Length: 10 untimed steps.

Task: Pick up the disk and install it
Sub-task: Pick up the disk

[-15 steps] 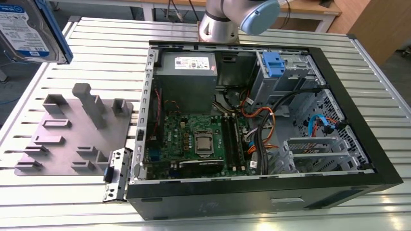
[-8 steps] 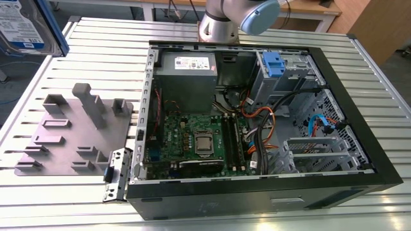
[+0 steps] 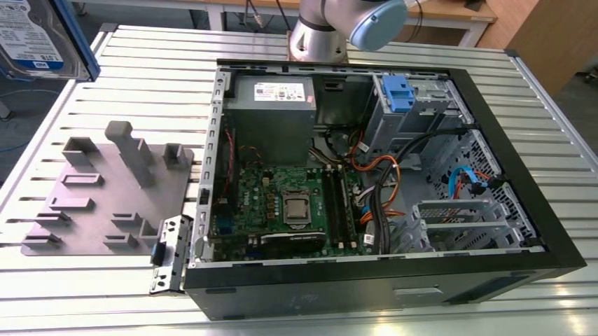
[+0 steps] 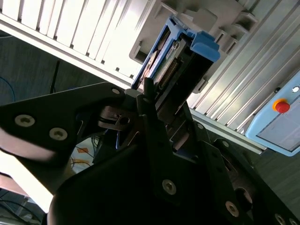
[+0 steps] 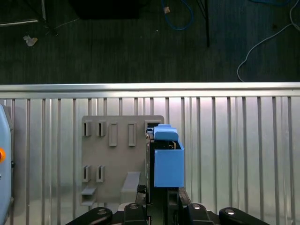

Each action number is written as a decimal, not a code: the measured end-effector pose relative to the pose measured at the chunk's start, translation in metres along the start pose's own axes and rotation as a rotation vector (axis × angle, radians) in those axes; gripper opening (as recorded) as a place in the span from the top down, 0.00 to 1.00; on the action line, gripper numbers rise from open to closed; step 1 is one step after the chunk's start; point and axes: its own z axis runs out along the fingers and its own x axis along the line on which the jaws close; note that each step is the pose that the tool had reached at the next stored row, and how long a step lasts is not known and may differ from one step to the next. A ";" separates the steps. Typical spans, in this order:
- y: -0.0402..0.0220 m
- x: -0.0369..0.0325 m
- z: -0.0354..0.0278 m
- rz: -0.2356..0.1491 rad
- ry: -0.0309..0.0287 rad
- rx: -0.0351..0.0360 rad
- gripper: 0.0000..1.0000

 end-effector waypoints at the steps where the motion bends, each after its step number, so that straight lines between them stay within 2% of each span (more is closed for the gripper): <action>1: 0.0000 0.0000 0.0000 0.000 0.0000 0.0000 0.65; 5: -0.0010 -0.0001 -0.0001 0.000 0.0001 -0.0001 0.65; 10: -0.0065 -0.0002 -0.0001 0.000 0.0000 0.0000 0.65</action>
